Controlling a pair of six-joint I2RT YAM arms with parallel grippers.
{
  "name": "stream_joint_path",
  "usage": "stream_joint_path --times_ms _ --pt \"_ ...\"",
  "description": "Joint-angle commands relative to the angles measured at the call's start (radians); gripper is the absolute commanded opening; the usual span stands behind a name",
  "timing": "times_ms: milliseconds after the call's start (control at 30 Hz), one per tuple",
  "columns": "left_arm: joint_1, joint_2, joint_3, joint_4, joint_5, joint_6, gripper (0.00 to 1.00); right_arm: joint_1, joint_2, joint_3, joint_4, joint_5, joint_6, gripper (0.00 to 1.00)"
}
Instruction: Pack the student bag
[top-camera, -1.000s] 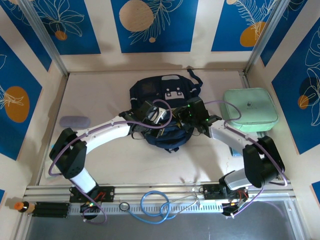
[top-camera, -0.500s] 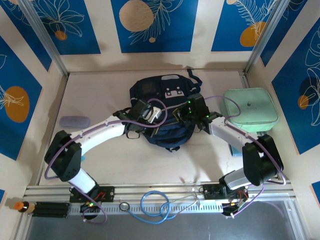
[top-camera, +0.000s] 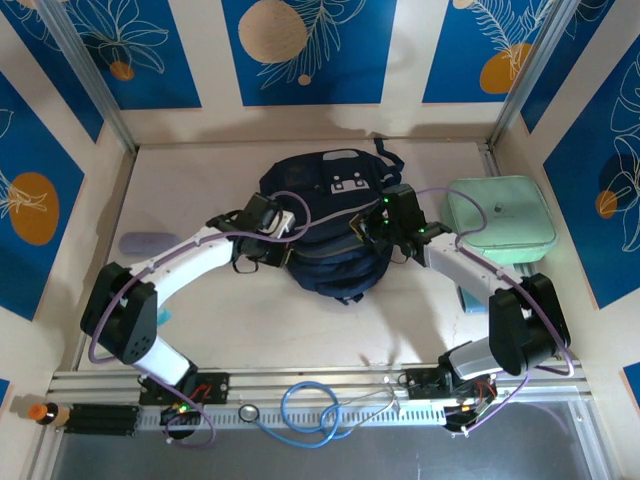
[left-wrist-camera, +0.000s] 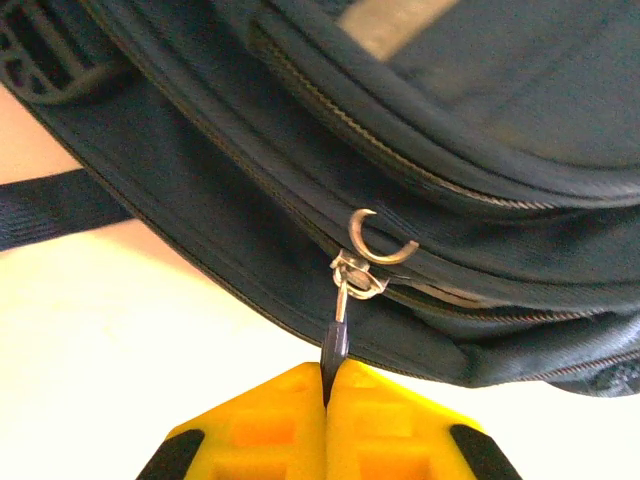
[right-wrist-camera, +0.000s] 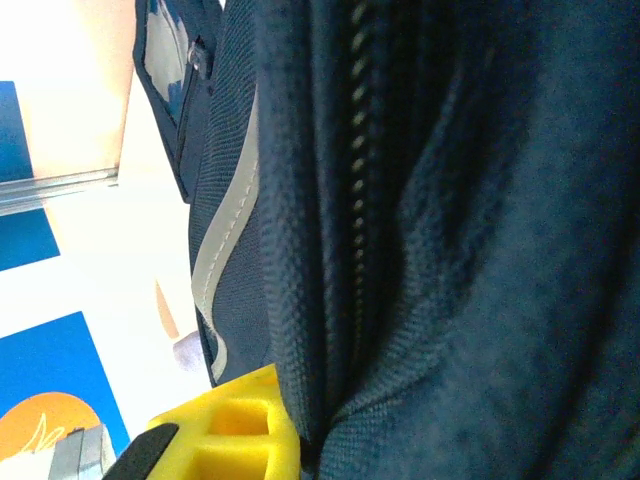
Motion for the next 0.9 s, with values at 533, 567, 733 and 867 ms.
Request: stream_joint_path --times_ms 533,567,733,867 --pt "0.242 0.265 0.272 0.025 0.046 0.096 0.0 -0.033 -0.018 0.023 0.046 -0.113 -0.067 0.0" --pt "0.245 0.279 0.285 0.033 0.031 0.084 0.0 -0.03 -0.013 0.023 0.048 -0.119 -0.064 0.0" --pt "0.25 0.324 0.338 0.048 -0.008 0.054 0.07 -0.012 0.018 0.029 0.062 -0.135 -0.061 0.0" --pt "0.265 0.272 0.299 0.064 -0.059 0.002 0.36 0.007 0.05 0.044 0.055 -0.14 -0.071 0.0"
